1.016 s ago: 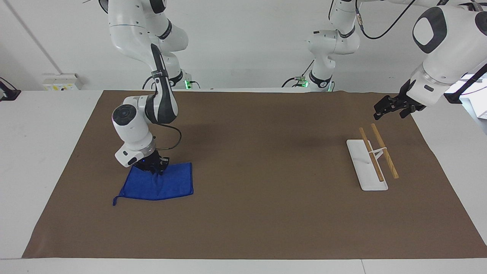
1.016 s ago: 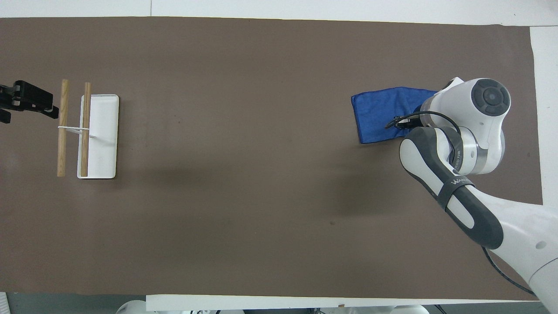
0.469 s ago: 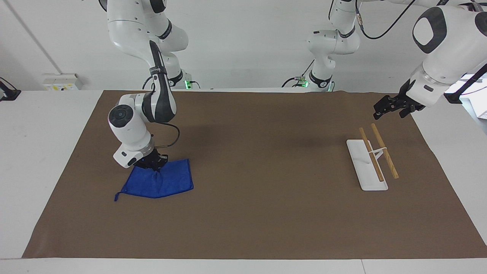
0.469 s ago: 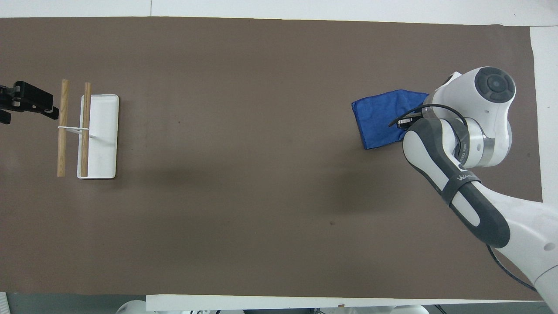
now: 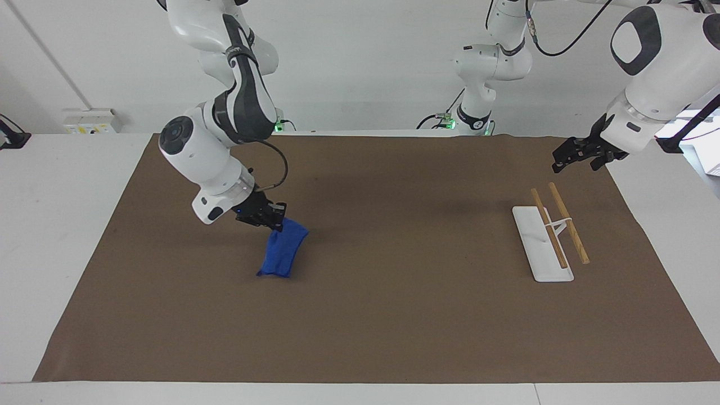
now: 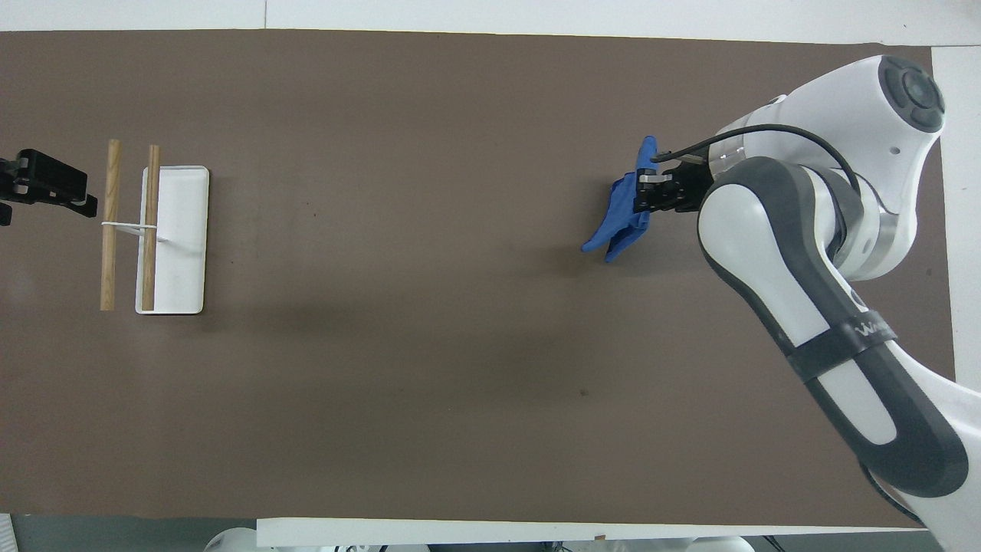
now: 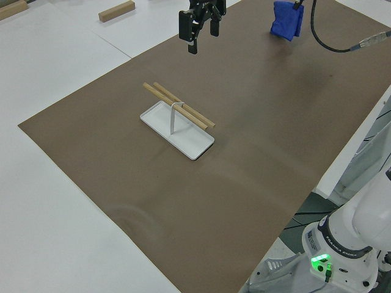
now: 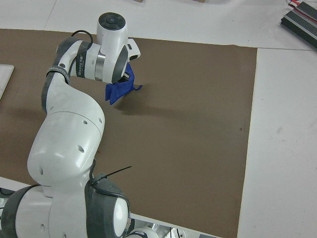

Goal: Right arm passes towel to left arm to hang
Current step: 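Carry the towel toward the left gripper while the left gripper reaches it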

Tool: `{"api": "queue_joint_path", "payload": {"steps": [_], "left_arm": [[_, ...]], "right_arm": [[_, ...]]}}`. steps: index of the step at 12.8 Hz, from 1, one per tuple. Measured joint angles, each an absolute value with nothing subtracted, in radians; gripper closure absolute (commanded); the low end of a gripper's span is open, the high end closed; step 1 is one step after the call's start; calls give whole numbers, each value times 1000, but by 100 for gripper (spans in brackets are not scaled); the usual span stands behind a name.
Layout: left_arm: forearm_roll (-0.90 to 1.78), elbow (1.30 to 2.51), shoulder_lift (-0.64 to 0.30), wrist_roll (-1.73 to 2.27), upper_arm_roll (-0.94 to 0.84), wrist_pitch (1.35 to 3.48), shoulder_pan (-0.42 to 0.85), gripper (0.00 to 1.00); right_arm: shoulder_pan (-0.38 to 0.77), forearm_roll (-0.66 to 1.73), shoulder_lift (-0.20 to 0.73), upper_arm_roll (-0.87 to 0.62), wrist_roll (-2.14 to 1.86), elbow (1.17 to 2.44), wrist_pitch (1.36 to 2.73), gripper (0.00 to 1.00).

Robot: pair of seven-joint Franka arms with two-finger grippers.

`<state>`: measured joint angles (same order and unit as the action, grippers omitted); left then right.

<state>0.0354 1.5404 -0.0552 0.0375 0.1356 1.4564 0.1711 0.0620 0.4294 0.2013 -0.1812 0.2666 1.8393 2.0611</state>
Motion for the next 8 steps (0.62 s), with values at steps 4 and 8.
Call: {"api": "queue_joint_path", "payload": {"steps": [4,8], "left_arm": [[36,1662,5,261,129,1501,174,0],[39,1947,75,859,114,1805,397,0]], "right_arm": [[207,715,205,-211,593,1834,2182,99],[323,948,210,-212,767,1834,2309,99]]}}
